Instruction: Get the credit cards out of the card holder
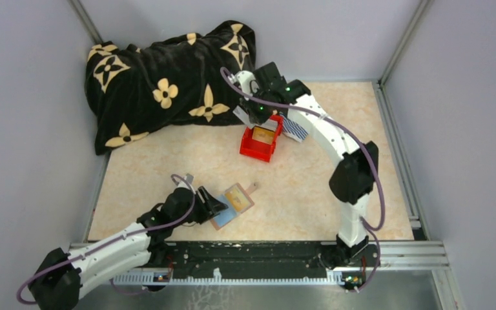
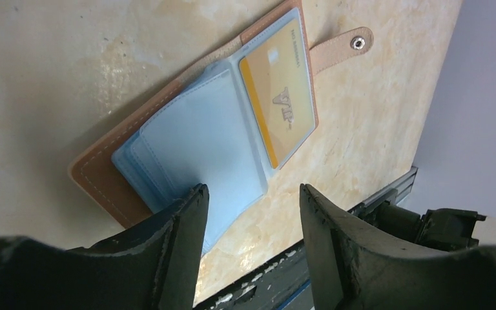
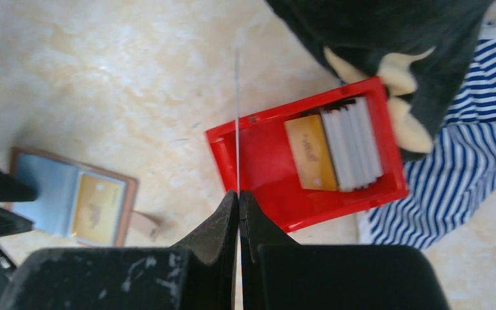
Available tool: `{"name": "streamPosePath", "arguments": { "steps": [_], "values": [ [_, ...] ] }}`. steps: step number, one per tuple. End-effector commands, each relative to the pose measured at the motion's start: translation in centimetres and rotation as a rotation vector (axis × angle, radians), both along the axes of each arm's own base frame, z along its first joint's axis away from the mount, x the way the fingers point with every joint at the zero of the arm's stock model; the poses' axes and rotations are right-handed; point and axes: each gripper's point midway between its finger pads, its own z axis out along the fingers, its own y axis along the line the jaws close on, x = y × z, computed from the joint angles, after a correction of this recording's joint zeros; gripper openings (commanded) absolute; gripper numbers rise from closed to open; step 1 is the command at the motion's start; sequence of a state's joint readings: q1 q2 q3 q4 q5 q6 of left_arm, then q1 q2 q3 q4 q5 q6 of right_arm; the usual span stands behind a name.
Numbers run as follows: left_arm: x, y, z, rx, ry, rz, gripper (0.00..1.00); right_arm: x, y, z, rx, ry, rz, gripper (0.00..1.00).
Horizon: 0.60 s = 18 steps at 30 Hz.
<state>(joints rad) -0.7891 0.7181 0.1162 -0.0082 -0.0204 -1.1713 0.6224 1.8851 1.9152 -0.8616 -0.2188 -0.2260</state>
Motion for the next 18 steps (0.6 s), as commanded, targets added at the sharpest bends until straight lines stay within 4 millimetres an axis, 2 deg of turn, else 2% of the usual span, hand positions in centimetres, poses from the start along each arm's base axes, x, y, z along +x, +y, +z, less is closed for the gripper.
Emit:
{"name": "streamPosePath", "arguments": {
  "steps": [1, 7, 18],
  "values": [
    [0.6, -0.1, 0.8, 0.008, -0.043, -0.041, 0.62, 3.2, -3.7, -0.7, -0.125, -0.004, 0.023, 0.0],
    [1.0, 0.5, 0.8, -0.018, -0.038, -0.025, 0.62, 6.0, -6.3, -2.0, -0.152, -0.015, 0.021, 0.0],
    [1.2, 1.4, -0.2, -0.024, -0.004, -0.011, 0.62, 5.8, -6.0, -6.9, -0.161, 0.065, 0.036, 0.0]
  ]
}}
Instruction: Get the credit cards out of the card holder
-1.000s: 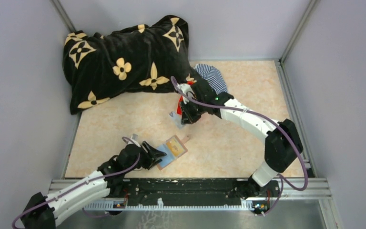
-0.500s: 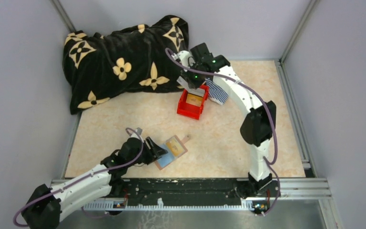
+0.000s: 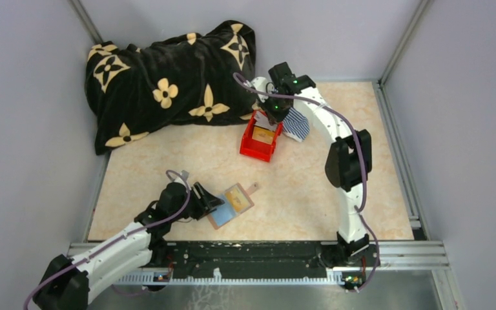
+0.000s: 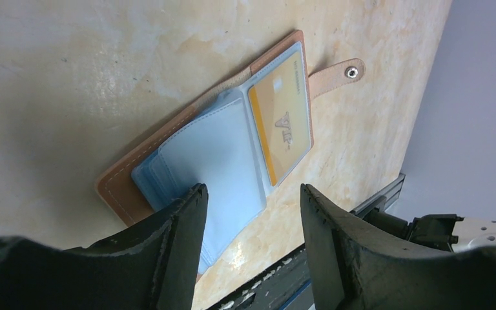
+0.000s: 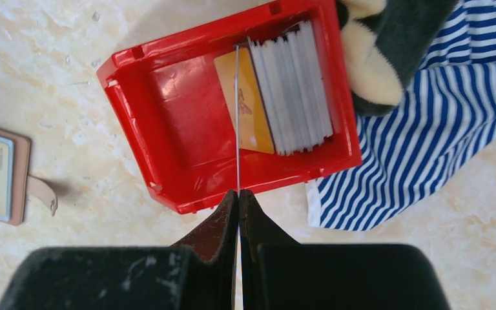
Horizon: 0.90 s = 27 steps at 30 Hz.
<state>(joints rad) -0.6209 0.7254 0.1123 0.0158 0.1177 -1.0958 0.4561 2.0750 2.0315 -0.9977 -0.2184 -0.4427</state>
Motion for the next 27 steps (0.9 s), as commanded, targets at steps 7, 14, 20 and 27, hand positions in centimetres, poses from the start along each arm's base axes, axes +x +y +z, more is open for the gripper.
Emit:
{"name": "streamPosePath", "arguments": {
  "steps": [7, 14, 20, 27],
  "values": [
    [-0.6, 0.3, -1.0, -0.01, 0.014, -0.014, 0.62, 0.1, 1.0, -2.7, 0.017, 0.03, 0.037, 0.0],
    [-0.8, 0.6, -1.5, -0.012, 0.024, -0.002, 0.62, -0.1, 1.3, -4.8, 0.011, 0.08, 0.045, 0.0],
    [-0.9, 0.8, -1.9, -0.007, 0.03, 0.003, 0.62, 0.1, 1.2, -6.0, -0.011, 0.1, 0.049, 0.0],
    [-1.1, 0.8, -2.4, -0.013, 0.047, -0.005, 0.61, 0.2, 0.9, -7.1, -0.039, 0.119, 0.043, 0.0]
  ]
}}
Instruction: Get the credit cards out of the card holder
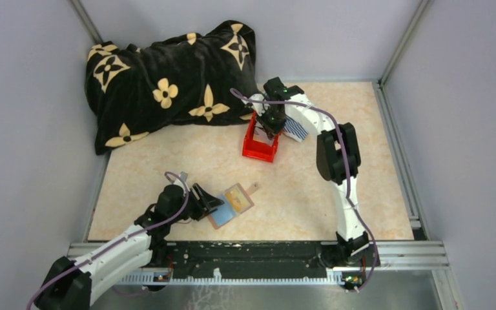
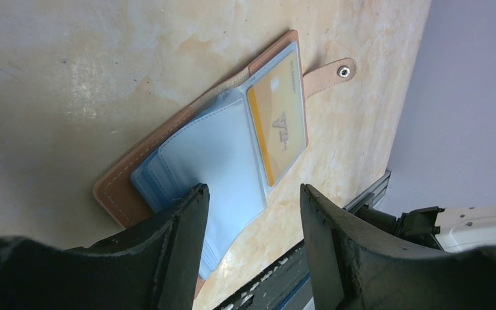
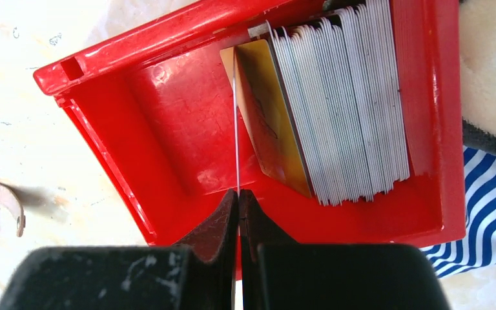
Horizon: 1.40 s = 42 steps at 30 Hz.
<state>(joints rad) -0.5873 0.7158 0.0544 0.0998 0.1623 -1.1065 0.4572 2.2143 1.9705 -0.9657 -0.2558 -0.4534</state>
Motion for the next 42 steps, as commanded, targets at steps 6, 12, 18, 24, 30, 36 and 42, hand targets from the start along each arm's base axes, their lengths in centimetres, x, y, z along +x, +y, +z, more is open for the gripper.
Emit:
{"name": "streamPosePath", "arguments": {
  "steps": [6, 12, 18, 24, 30, 36, 42],
  "values": [
    [-1.0, 0.7, -2.0, 0.029, 0.054, -0.006, 0.61, 1.4, 0.4, 0.8, 0.001, -0.055, -0.007, 0.0],
    [-1.1, 0.7, -2.1, 0.024, 0.054, -0.011, 0.61, 2.3, 0.5, 1.6, 0.006, -0.097, -0.054, 0.2],
    [-1.2, 0.6, -2.2, 0.015, 0.054, -0.016, 0.6, 3.1, 1.1, 3.4, 0.027, -0.176, -0.083, 0.29],
    [-1.2, 0.6, -2.2, 0.016, 0.052, -0.016, 0.6, 3.3, 2.0, 5.6, 0.066, -0.256, -0.113, 0.27],
    [-0.6, 0.4, -1.2, 0.025, 0.008, -0.035, 0.61, 2.7, 2.7, 9.0, 0.175, -0.346, -0.182, 0.25],
    [1.0, 0.3, 0.4, 0.054, -0.045, -0.019, 0.71, 0.5, 2.5, 13.3, 0.39, -0.468, -0.311, 0.26],
    [2.2, -0.7, 2.8, 0.022, -0.099, -0.03, 0.99, -4.3, 0.0, 15.0, 0.518, -0.522, -0.386, 0.47]
  ]
}}
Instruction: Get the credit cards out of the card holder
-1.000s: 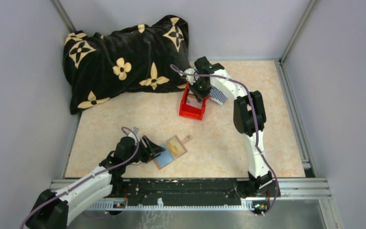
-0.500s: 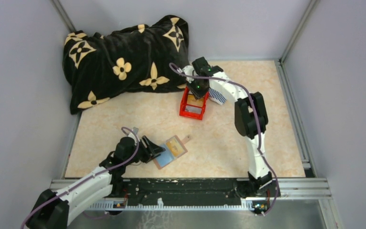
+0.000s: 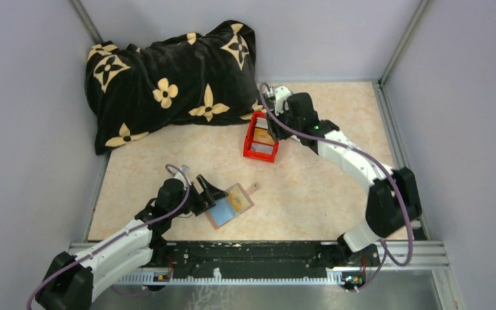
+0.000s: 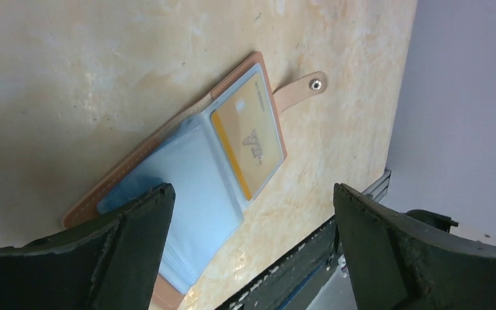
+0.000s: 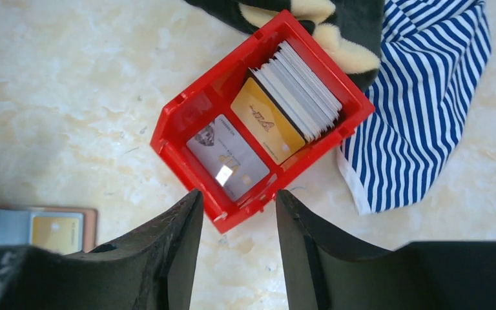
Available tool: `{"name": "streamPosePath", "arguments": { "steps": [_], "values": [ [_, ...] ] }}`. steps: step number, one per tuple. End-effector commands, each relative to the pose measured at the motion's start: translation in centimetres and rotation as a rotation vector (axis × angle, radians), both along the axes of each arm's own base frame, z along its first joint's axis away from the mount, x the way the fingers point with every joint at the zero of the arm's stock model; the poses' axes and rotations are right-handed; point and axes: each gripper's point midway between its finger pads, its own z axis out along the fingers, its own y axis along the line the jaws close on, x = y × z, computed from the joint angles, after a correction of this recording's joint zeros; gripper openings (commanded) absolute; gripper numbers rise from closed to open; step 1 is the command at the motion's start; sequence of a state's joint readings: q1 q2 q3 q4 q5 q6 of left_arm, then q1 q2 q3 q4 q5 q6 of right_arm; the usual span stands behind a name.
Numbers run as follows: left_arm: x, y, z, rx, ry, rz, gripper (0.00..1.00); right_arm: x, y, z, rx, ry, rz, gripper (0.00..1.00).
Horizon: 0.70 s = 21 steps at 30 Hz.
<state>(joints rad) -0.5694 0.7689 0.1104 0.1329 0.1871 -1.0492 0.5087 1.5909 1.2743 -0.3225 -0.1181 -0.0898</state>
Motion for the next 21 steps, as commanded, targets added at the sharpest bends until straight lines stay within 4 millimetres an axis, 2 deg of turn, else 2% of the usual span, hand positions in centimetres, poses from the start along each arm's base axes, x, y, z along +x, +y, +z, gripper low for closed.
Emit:
{"name": "streamPosePath", "arguments": {
  "steps": [1, 5, 10, 16, 21],
  "values": [
    [1.3, -0.1, 1.7, 0.013, -0.06, 0.007, 0.99, -1.5, -0.3, 5.0, 0.189, -0.156, -0.064, 0.48],
    [2.7, -0.3, 3.1, 0.005, -0.102, 0.041, 0.99, -4.4, -1.5, 4.2, 0.255, -0.151, -0.088, 0.48],
    [4.1, -0.9, 4.3, 0.036, -0.109, 0.035, 0.99, -7.5, -1.6, 2.4, 0.339, -0.121, -0.054, 0.48],
    [4.3, -1.4, 4.8, 0.032, -0.102, 0.013, 0.99, -8.2, -2.1, 1.0, 0.323, -0.112, -0.055, 0.48],
    [4.5, -1.0, 4.8, 0.06, -0.107, 0.03, 0.99, -7.9, -1.9, 1.1, 0.329, -0.121, -0.053, 0.48]
  ]
}}
